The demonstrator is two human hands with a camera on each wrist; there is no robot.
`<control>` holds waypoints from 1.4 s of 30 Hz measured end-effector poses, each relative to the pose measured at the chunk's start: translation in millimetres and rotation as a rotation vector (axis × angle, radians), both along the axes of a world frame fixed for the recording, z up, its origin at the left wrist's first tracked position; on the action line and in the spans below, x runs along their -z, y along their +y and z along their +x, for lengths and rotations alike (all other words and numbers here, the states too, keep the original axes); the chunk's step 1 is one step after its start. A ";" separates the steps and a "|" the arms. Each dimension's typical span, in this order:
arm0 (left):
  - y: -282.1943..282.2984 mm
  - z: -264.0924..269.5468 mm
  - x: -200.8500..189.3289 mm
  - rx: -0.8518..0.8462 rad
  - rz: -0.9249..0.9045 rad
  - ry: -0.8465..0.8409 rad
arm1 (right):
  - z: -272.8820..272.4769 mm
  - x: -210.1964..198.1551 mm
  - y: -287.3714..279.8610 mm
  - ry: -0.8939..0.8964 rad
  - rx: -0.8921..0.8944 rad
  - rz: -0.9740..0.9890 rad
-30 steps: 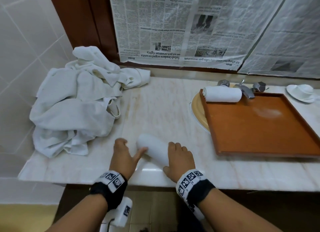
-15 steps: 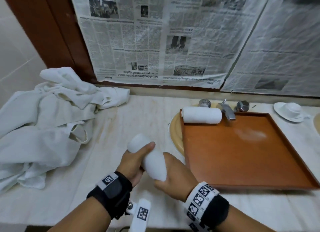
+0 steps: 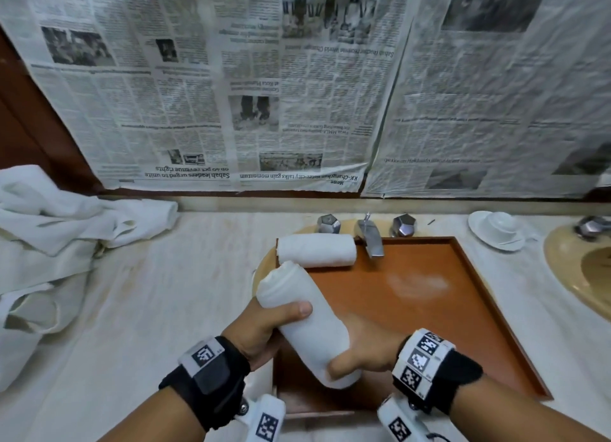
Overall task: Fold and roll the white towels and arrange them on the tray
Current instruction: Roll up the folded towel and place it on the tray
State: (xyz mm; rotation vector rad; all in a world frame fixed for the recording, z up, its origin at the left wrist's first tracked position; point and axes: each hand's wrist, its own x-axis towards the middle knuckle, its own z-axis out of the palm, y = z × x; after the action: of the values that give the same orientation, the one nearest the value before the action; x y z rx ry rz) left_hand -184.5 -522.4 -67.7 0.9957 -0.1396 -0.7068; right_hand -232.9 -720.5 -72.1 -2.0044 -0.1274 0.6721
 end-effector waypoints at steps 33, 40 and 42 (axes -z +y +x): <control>-17.8 95.3 63.6 -0.090 1.188 -0.721 | 89.0 62.6 -85.1 -0.068 0.500 -0.266; -32.9 93.3 62.3 -0.134 1.352 -0.549 | 90.3 67.3 -72.6 -0.028 0.521 -0.442; -35.2 94.4 65.2 -0.123 1.347 -0.545 | 89.4 66.4 -71.3 -0.020 0.523 -0.440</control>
State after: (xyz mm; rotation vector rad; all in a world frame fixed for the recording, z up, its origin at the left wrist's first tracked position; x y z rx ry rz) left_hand -90.1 -557.5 -132.8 2.4587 -0.0580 -0.3284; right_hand -143.6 -791.8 -138.5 -2.3245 0.5613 0.3569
